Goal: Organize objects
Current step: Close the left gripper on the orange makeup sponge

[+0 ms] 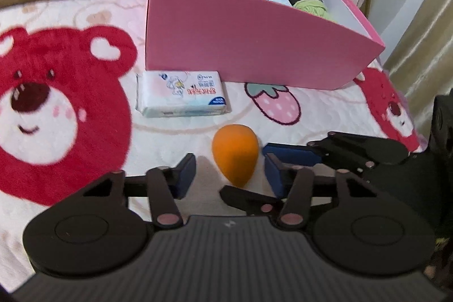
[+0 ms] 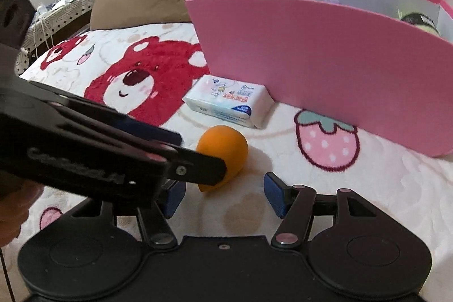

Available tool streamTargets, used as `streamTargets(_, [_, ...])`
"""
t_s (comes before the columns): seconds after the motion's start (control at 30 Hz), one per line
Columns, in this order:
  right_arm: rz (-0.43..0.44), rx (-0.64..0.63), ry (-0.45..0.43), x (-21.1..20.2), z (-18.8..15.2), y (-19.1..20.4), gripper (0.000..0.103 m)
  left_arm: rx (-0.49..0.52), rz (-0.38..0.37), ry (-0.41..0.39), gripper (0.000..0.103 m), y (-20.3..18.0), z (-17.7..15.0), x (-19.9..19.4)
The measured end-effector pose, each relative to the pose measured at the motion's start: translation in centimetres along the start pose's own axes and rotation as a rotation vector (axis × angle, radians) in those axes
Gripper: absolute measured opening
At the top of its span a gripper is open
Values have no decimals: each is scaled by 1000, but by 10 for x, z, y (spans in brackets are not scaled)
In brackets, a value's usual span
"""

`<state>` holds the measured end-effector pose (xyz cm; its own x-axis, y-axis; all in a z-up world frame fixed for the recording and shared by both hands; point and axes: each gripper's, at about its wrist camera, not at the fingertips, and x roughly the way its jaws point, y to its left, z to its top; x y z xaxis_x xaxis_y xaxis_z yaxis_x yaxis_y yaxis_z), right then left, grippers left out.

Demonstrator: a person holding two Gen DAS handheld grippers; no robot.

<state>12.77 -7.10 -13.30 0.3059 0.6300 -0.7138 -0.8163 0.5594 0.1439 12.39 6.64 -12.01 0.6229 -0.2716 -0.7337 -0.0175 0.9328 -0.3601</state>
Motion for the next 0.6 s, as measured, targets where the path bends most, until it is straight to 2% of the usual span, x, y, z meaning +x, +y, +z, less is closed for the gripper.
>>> streamTargets(0.07, [-7, -1, -6, 1, -1, 0, 63, -27, -22, 8, 37, 2, -1, 2])
streamTargets(0.13, [-21, -17, -15, 1, -1, 1, 50, -39, -30, 18, 26, 1, -1, 4])
streamTargets(0.2, [-28, -46, -17, 0, -2, 4, 42, -41, -37, 17, 24, -1, -1, 3])
streamTargets(0.4, [-34, -47, -26, -7, -3, 6, 39, -19, -17, 23, 24, -12, 0, -1])
streamTargets(0.6, [-49, -59, -42, -23, -5, 8, 39, -22, -28, 40, 24, -19, 1, -11])
